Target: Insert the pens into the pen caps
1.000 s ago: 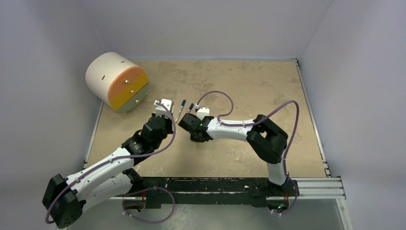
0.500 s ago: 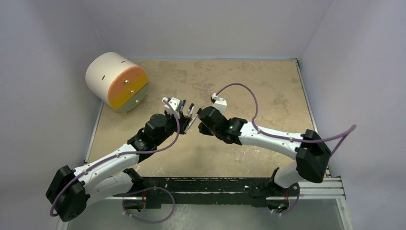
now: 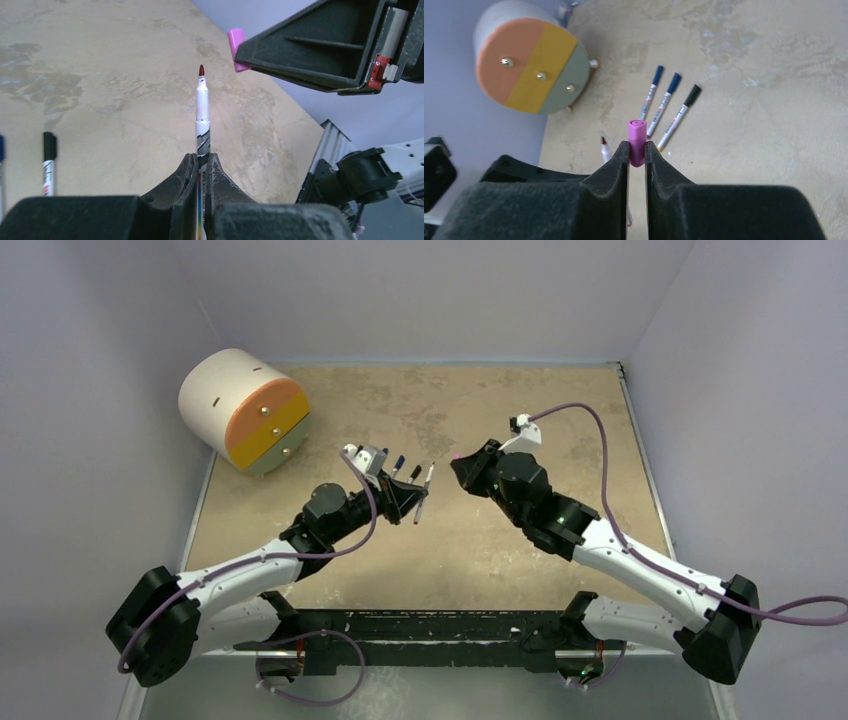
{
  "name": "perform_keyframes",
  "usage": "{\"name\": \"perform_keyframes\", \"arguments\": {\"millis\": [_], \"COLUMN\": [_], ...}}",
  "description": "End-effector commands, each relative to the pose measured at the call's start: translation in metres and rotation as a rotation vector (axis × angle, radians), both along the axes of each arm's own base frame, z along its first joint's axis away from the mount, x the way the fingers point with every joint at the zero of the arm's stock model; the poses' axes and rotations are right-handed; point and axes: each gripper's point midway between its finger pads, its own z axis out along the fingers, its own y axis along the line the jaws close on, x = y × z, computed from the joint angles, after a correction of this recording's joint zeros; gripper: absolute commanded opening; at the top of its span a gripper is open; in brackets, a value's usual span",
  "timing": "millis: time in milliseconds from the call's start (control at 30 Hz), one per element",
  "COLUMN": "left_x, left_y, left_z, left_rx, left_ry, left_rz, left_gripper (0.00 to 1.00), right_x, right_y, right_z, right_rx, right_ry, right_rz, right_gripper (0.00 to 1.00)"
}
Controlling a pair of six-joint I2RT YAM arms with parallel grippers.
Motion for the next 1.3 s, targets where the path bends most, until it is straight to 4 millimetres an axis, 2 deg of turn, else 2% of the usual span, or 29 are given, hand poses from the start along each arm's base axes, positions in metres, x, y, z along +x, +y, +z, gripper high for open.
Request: {"name": "perform_keyframes", "arguments": {"millis": [0,100,333,667,1267], "left_x": [-0.018,-0.027,-0.035,-0.032,-0.024], "left_y": [-0.021,-0.028,-0.036,-0.033,-0.032], "left_z": [0.042,0.052,0.055,0.056,0.050], "left_rx": [-0.200,-0.302,-0.331,-0.312,-0.300], "left_ry": [-0.057,-0.041,-0.044,-0.046,-0.032], "left_rz": [-0.126,-0.179,-0.218,-0.185,-0.147], "left_gripper": [0.00,0.00,0.00,0.00,0.00], "right_x": [0.004,0.002,0.001,-0.002,-0.006], "right_y": [0.000,0.002,0.007,0.008,0.002], "right_z": [0.043,0.054,0.054,0.051,0.060], "right_rx": [0.049,0.070,0.073,0.081,0.085], "right_ry": [-0.155,-0.194,-0.193,-0.193,-0.229], "right_rz": [0.022,0.045,0.066,0.082,0.085], "right_gripper": [0.00,0.00,0.00,0.00,0.00]}}
